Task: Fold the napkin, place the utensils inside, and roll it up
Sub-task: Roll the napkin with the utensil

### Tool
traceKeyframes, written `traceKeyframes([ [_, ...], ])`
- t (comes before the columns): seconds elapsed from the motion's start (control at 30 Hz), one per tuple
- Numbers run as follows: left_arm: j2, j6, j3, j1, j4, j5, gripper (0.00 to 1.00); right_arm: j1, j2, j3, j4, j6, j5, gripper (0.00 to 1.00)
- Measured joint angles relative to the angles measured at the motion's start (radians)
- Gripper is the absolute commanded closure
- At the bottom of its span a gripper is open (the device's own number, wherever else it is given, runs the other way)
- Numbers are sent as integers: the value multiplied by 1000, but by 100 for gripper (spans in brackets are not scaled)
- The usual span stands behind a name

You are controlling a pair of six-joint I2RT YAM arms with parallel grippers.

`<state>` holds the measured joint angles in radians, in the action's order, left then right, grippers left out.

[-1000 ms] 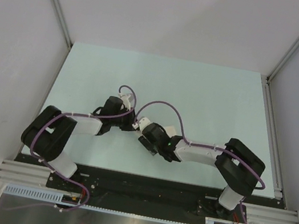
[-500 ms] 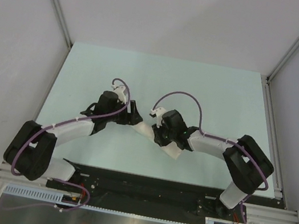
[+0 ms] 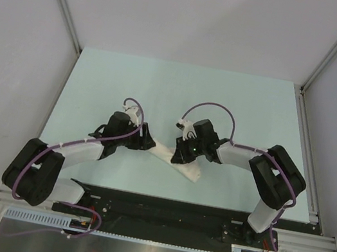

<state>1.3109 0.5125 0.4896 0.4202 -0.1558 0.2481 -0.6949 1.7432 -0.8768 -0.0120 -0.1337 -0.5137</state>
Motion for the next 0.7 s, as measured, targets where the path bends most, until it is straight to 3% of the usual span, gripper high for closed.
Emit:
traceKeyframes([
  [0.4, 80, 37, -32, 0, -127, 48, 44, 41, 56, -17, -26, -48, -131, 80],
  [0.57, 107, 45, -32, 0, -162, 48, 66, 63, 86, -31, -27, -61, -188, 77],
  [0.67, 118, 48, -33, 0, -177, 52, 81, 69, 95, -38, -24, -64, -207, 68],
  [0.7, 119, 49, -34, 0, -180, 55, 83, 69, 95, -40, -20, -65, -210, 60],
])
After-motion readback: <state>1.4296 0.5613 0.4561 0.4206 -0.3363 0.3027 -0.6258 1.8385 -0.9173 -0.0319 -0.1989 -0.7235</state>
